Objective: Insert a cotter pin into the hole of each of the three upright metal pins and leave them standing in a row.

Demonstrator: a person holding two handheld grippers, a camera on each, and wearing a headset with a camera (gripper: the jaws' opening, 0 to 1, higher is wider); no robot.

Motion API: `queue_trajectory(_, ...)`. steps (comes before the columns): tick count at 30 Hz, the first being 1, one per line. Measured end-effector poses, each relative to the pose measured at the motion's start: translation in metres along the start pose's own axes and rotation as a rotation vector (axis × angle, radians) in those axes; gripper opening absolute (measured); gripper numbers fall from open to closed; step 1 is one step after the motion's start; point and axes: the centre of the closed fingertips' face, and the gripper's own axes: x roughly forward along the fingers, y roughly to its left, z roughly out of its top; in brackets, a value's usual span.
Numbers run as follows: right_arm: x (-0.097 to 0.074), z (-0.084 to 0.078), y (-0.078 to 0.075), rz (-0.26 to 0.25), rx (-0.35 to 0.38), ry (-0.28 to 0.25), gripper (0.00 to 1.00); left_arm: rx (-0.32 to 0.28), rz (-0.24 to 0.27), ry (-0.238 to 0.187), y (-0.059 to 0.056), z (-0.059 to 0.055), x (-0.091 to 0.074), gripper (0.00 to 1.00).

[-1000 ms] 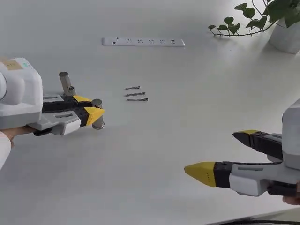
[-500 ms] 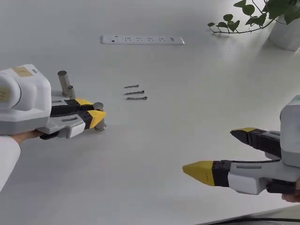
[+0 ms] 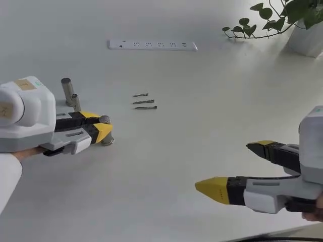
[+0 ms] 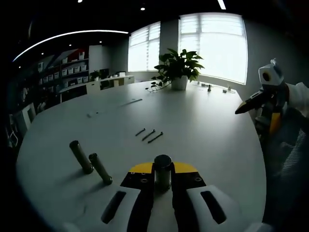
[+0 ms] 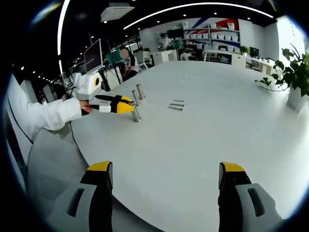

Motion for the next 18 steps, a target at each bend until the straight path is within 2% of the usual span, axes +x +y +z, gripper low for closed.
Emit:
queue_trajectory(6, 0.001, 0.006, 0.003, 0.009, -0.014, -0.016, 0.89, -0.015, -0.005, -0.014, -0.002, 0.000, 0.000, 0.11)
queue_trajectory(8, 0.001, 0.008, 0.004, 0.012, -0.017, -0.023, 0.89, 0.022, -0.017, -0.062, -0.003, 0.008, -0.001, 0.11)
queue_trajectory(9, 0.001, 0.009, 0.004, 0.013, -0.017, -0.024, 0.89, -0.016, -0.016, -0.076, -0.003, 0.012, -0.003, 0.13)
queue_trajectory(11, 0.000, 0.011, 0.005, 0.018, -0.025, -0.036, 0.89, -0.025, -0.031, -0.096, -0.002, 0.019, -0.006, 0.21)
queue_trajectory(15, -0.001, 0.015, 0.006, 0.017, -0.030, -0.051, 0.89, -0.028, -0.048, -0.105, -0.003, 0.024, -0.012, 0.37)
queue_trajectory(16, -0.002, 0.015, 0.006, 0.016, -0.031, -0.053, 0.89, -0.044, -0.064, -0.112, -0.004, 0.026, -0.014, 0.40)
queue_trajectory(18, -0.002, 0.015, 0.007, 0.016, -0.032, -0.055, 0.89, -0.040, -0.095, -0.116, -0.008, 0.027, -0.019, 0.49)
